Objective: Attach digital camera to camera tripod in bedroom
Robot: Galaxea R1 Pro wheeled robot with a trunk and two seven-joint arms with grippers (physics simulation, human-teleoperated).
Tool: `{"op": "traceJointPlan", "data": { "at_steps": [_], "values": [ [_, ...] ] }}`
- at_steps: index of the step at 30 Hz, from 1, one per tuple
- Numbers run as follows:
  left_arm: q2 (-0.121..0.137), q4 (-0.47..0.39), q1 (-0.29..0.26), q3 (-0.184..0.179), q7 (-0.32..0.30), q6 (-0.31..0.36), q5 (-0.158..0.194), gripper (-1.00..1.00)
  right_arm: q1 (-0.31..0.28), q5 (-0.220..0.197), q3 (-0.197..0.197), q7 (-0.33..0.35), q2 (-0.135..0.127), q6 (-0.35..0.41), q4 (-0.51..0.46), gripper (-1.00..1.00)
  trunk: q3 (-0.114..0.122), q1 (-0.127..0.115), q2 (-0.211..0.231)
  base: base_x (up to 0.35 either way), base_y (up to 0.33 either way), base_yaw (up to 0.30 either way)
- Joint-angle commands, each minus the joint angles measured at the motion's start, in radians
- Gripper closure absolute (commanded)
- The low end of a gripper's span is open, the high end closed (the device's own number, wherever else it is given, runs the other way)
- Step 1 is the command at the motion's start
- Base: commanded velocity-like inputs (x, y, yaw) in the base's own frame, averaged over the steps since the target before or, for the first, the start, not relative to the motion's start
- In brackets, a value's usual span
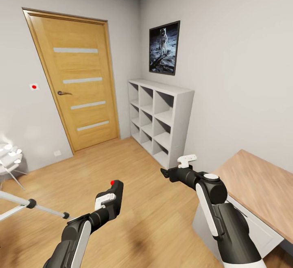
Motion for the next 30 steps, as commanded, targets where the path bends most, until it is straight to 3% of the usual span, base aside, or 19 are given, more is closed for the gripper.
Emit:
{"op": "traceJointPlan", "data": {
  "at_steps": [1,17,24,30],
  "values": [
    [-0.001,-0.001,-0.001,0.003,-0.007,0.007,0.002,1.0,0.0,0.002,0.0,0.003,0.0,0.005,-0.001,-1.0,-0.002,0.001,-0.002,0.0,0.0,0.0],
    [-0.001,-0.009,-0.001,0.004,-0.009,0.008,0.003,1.0,0.007,-0.003,0.001,0.015,-0.012,0.003,0.0,-1.0,0.0,0.001,-0.002,0.0,0.0,0.0],
    [-0.001,-0.016,-0.001,0.004,-0.016,0.006,0.004,1.0,0.003,-0.004,-0.007,0.014,-0.004,0.007,-0.001,-1.0,0.0,0.001,-0.002,0.0,0.0,0.0],
    [-0.001,-0.016,0.0,-0.005,-0.024,-0.054,0.005,1.0,-0.005,-0.004,-0.003,0.012,0.001,0.031,-0.001,-1.0,0.002,0.001,-0.002,-0.202,-0.007,0.198]
  ]
}}
